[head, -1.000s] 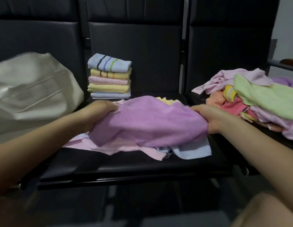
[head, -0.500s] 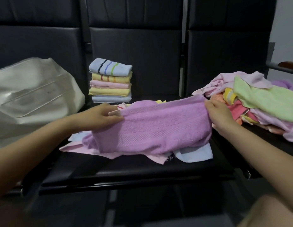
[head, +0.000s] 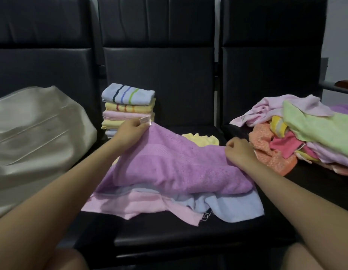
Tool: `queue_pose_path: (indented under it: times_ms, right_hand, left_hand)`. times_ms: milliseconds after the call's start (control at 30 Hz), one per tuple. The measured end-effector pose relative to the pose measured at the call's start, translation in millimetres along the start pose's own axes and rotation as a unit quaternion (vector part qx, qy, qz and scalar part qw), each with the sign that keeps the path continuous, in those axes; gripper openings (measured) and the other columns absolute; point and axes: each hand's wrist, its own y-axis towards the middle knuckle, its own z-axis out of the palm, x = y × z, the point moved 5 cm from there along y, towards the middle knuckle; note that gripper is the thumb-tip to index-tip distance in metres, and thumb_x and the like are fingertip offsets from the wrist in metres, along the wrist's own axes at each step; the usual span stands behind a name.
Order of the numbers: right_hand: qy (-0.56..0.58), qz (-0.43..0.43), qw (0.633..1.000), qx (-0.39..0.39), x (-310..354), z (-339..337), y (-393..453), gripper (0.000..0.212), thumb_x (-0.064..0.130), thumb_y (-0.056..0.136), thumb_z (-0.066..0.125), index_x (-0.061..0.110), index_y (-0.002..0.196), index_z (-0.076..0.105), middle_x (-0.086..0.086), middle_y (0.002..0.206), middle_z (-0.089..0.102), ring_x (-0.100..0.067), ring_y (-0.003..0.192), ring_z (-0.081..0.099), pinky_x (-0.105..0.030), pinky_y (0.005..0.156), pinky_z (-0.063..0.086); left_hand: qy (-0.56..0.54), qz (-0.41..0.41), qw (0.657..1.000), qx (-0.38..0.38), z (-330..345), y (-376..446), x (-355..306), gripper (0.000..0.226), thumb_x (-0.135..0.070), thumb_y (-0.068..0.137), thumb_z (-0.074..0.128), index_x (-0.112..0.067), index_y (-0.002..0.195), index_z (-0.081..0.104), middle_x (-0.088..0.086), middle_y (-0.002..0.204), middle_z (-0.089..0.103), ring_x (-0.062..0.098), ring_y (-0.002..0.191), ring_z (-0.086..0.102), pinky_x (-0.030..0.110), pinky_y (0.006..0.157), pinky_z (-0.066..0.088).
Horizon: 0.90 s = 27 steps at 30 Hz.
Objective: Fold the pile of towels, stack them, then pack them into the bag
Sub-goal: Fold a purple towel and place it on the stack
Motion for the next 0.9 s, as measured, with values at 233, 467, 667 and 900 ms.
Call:
queue_pose_path:
  times_ms: [233, 467, 667, 900]
  right_hand:
    - [0.073, -0.175, 0.966, 0.177, 27.6, 22.5, -6.6, 0.02, 0.034, 0.089, 0.063, 0.017, 0.099, 0.065, 0.001, 0.101, 0.061, -0.014, 0.094, 0.056, -0.032, 0.085, 0.045]
    - [0.163, -0.221, 0.96, 0.057, 24.9, 4.7, -0.1, 0.022, 0.021, 0.078, 0.076, 0.009, 0.075, 0.058, -0.007, 0.084, 0.059, -0.019, 0.075, 0.053, -0.032, 0.07, 0.043]
    - [0.164, -0.218, 0.958, 0.088, 25.1, 9.9, 3.0, 0.015, 0.024, 0.081, 0.074, 0.012, 0.076, 0.064, -0.002, 0.086, 0.058, -0.011, 0.077, 0.052, -0.025, 0.072, 0.042]
    - [0.257, -0.164, 0.939, 0.158, 27.6, 9.6, -2.0, 0.015, 0.016, 0.084, 0.069, 0.003, 0.076, 0.063, 0.002, 0.069, 0.056, -0.006, 0.067, 0.05, -0.023, 0.066, 0.04]
  left_hand:
    - [-0.077, -0.021, 0.992, 0.097, 56.1, 29.3, 25.3, 0.025, -0.023, 0.102, 0.046, -0.015, 0.082, 0.059, -0.001, 0.087, 0.059, 0.011, 0.082, 0.05, 0.029, 0.076, 0.039]
    - [-0.085, 0.021, 0.984, 0.153, 53.7, 20.9, 38.0, 0.024, -0.037, 0.089, 0.059, -0.021, 0.072, 0.056, -0.019, 0.066, 0.054, -0.002, 0.064, 0.046, 0.021, 0.065, 0.037]
    - [0.015, 0.173, 0.984, 0.041, 27.7, 20.6, 25.7, 0.04, -0.055, 0.077, 0.049, -0.017, 0.068, 0.056, -0.004, 0.074, 0.052, 0.01, 0.068, 0.048, 0.028, 0.067, 0.038]
    - [0.065, 0.101, 0.983, 0.141, 34.1, 8.9, 40.6, 0.039, -0.059, 0.076, 0.051, -0.022, 0.076, 0.062, -0.006, 0.066, 0.06, 0.008, 0.066, 0.051, 0.038, 0.07, 0.044]
